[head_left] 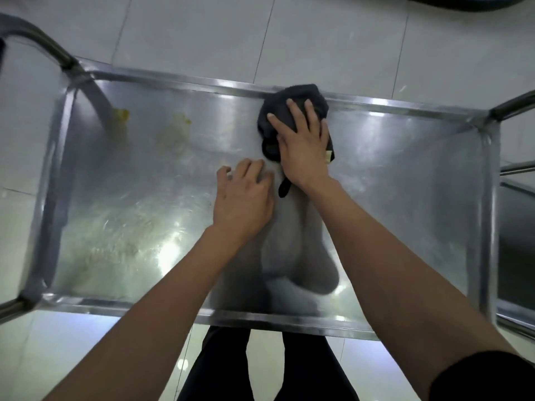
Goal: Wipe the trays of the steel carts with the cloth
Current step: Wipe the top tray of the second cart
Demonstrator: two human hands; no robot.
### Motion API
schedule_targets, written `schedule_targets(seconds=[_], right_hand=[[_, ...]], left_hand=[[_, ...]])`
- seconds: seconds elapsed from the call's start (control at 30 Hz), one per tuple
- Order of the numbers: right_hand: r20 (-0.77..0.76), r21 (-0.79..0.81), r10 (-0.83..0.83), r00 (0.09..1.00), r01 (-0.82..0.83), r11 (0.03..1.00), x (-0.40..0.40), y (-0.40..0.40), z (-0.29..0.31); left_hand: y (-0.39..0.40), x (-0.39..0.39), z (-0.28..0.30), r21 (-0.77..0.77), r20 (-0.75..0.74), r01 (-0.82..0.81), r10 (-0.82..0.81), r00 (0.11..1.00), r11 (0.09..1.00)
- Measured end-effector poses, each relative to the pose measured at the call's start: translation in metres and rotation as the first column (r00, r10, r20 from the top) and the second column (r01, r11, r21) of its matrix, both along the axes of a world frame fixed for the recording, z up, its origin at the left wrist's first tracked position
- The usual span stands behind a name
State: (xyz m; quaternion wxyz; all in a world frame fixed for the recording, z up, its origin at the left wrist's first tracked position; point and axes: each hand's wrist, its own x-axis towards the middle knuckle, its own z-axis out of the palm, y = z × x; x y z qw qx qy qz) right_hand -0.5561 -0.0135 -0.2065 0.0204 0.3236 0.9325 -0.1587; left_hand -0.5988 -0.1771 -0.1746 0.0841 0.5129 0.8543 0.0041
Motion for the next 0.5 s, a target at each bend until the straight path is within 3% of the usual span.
schedule_targets(seconds=[0.27, 0.5], right_hand=[[0.03, -0.026, 0.137, 0.99, -0.136, 0.99, -0.034, 0.002, 0.008], [-0.029, -0.029, 0.054, 0.998, -0.055, 0.998, -0.002, 0.029, 0.009]], left_hand=[[0.001, -0.02, -0.001, -0.007, -0.036, 0.015, -0.015, 0.999, 1.0], [0.035, -0.011, 0.011, 0.019, -0.075, -0.019, 0.021, 0.997, 1.0]])
